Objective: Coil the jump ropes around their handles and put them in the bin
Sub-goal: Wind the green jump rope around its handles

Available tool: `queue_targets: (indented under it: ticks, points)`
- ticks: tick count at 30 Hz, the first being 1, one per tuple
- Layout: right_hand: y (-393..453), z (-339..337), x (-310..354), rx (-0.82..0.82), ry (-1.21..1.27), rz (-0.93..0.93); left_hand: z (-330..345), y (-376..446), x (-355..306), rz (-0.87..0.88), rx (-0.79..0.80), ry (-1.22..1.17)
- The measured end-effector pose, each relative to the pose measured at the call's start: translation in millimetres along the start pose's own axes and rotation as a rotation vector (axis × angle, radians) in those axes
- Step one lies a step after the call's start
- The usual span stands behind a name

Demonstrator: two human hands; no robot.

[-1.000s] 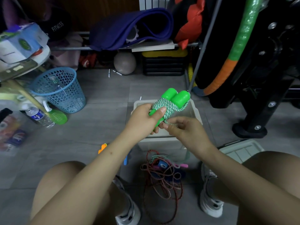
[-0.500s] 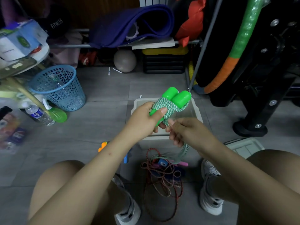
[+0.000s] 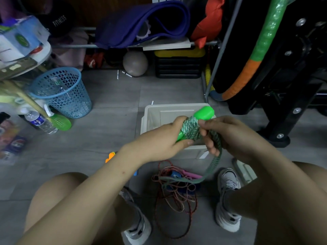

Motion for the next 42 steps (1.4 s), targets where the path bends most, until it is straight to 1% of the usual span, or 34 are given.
queue_targets:
  ticks: [4, 6, 8, 9, 11, 12, 14, 16, 18, 19, 21, 23, 25, 28, 30, 31, 33, 35, 36, 39, 42]
  points:
    - [1.9, 6.8, -1.1, 0.067, -0.07, -0.027, 5.3, 3.7, -6.8, -0.067, 0.088, 0.18]
    - [5.1, 5.9, -1.0, 0.043, -0.077, -0.04, 6.6, 3.4, -10.0, -0.044, 0.08, 0.211]
    - [7.0, 1.0, 0.5, -0.003, -0.073, -0.064, 3.0, 2.0, -11.5, -0.022, 0.057, 0.181]
    - [7.9, -2.3, 2.4, -0.038, -0.138, -0.1, 0.8, 1.1, -12.0, -0.017, 0.058, 0.157]
    - [10.8, -8.9, 7.6, -0.077, -0.362, -0.21, -2.8, -1.1, -12.2, -0.022, 0.075, 0.095]
    - [12.0, -11.1, 10.9, -0.059, -0.452, -0.262, -3.4, -2.1, -11.0, -0.021, 0.084, 0.063]
    - [12.9, -18.3, 17.1, 0.012, -0.577, -0.295, -2.9, -4.0, -9.1, 0.012, 0.103, 0.031]
    - [12.1, -24.5, 19.2, 0.119, -0.641, -0.293, 0.0, -5.3, -6.9, 0.045, 0.132, 0.008]
    - [11.7, -23.5, 17.8, 0.178, -0.7, -0.32, 3.8, -4.4, -4.4, 0.02, 0.162, 0.019]
    - [12.4, -21.1, 16.8, 0.174, -0.755, -0.33, 5.6, -3.6, -4.2, -0.005, 0.171, 0.047]
    - [14.4, -18.6, 13.2, 0.105, -0.923, -0.36, 7.6, -1.6, -3.0, -0.049, 0.18, 0.105]
    - [14.8, -17.9, 12.3, 0.016, -1.085, -0.41, 6.9, -0.4, -1.7, -0.069, 0.176, 0.092]
    - [12.3, -17.6, 13.9, -0.059, -1.148, -0.466, 3.9, 0.8, -2.5, -0.075, 0.158, 0.057]
    - [9.9, -15.0, 11.3, -0.137, -1.125, -0.573, 2.2, 1.6, -6.2, -0.065, 0.147, 0.06]
    - [12.9, -16.5, 7.3, -0.109, -0.995, -0.592, 3.6, 0.8, -9.1, -0.023, 0.134, 0.051]
    - [15.8, -18.7, 6.3, -0.063, -0.876, -0.559, 4.6, -0.7, -9.1, 0.002, 0.123, 0.04]
    - [20.8, -22.9, 5.1, 0.043, -0.606, -0.431, 4.0, -5.6, -10.8, 0.027, 0.096, 0.005]
    - [25.9, -25.0, 2.1, 0.125, -0.405, -0.346, 0.5, -9.3, -11.0, 0.033, 0.045, -0.033]
    - [29.4, -25.6, -1.2, 0.153, -0.354, -0.323, -1.2, -10.4, -10.9, 0.025, 0.031, -0.044]
    - [36.8, -21.1, -11.0, 0.211, -0.318, -0.289, -1.3, -12.8, -7.2, 0.022, 0.029, -0.105]
    - [36.2, -20.0, -14.1, 0.208, -0.221, -0.262, -1.9, -17.8, -3.1, 0.019, 0.039, -0.323]
Point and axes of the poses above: each hand's wrist, its own y-axis towards the middle knuckle, its own z-axis out of the palm, x = y × z, the point moved 2 cm from there along y, towards the middle knuckle
